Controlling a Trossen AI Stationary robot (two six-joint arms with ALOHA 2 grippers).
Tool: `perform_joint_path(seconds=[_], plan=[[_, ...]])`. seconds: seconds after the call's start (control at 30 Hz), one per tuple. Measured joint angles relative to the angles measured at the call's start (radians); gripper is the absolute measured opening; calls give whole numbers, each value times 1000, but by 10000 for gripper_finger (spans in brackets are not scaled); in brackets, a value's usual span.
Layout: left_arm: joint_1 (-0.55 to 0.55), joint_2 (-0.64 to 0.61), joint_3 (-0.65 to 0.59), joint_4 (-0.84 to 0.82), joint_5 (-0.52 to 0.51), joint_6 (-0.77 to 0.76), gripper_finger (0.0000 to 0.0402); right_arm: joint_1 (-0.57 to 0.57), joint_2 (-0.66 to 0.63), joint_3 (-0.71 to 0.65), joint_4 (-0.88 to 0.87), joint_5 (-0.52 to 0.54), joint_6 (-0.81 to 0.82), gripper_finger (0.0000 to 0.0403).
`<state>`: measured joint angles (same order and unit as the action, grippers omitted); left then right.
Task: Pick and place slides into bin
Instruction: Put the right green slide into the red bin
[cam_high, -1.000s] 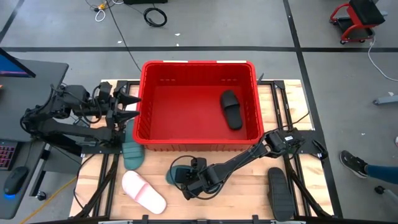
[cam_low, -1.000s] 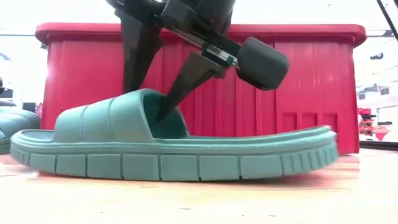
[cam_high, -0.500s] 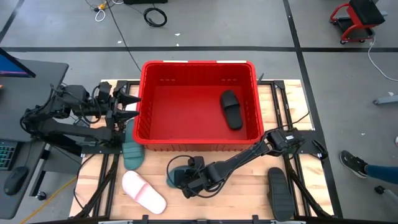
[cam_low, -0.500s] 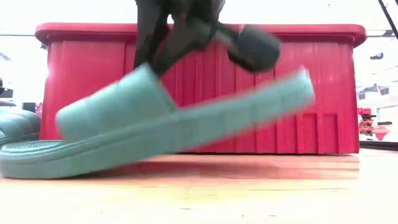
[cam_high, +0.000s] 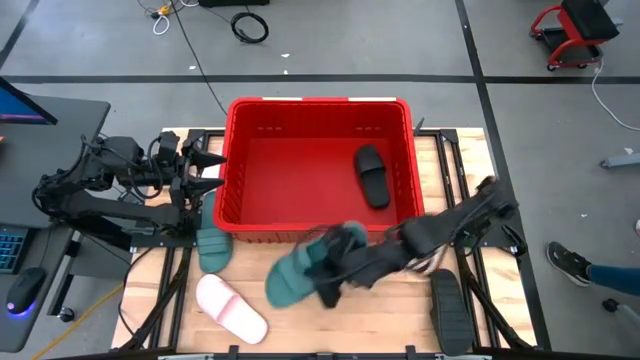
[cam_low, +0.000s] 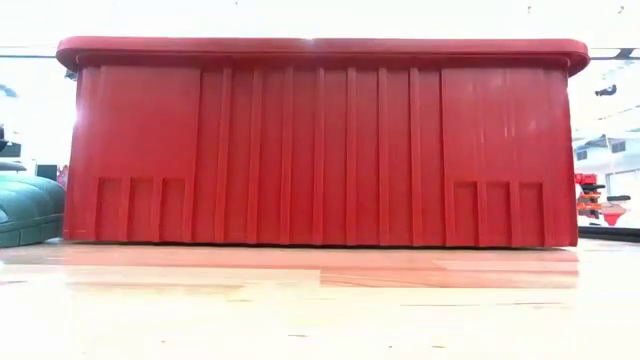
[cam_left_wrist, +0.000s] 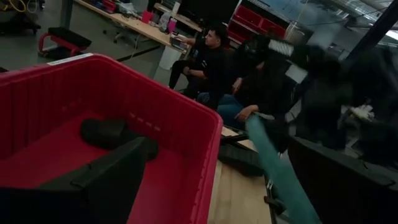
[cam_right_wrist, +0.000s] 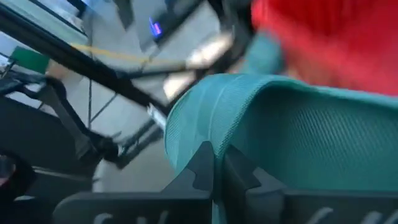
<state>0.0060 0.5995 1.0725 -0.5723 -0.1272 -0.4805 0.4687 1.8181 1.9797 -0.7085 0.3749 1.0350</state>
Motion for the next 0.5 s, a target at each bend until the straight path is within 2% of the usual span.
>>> perform_joint_path(seconds=[0.17,0.3,0.37,0.5], plan=[[0,0,0,1,0,0,396,-64,-127,0,-5,114,-285,12],[0,1,0,1,0,-6,396,-167,-193,0,-62,124,-436,13],[0,2,0,1,0,-6,396,-236,-211,0,-116,101,-466,11],[0,2,0,2,0,-6,396,-401,-219,0,-213,-34,-528,10]])
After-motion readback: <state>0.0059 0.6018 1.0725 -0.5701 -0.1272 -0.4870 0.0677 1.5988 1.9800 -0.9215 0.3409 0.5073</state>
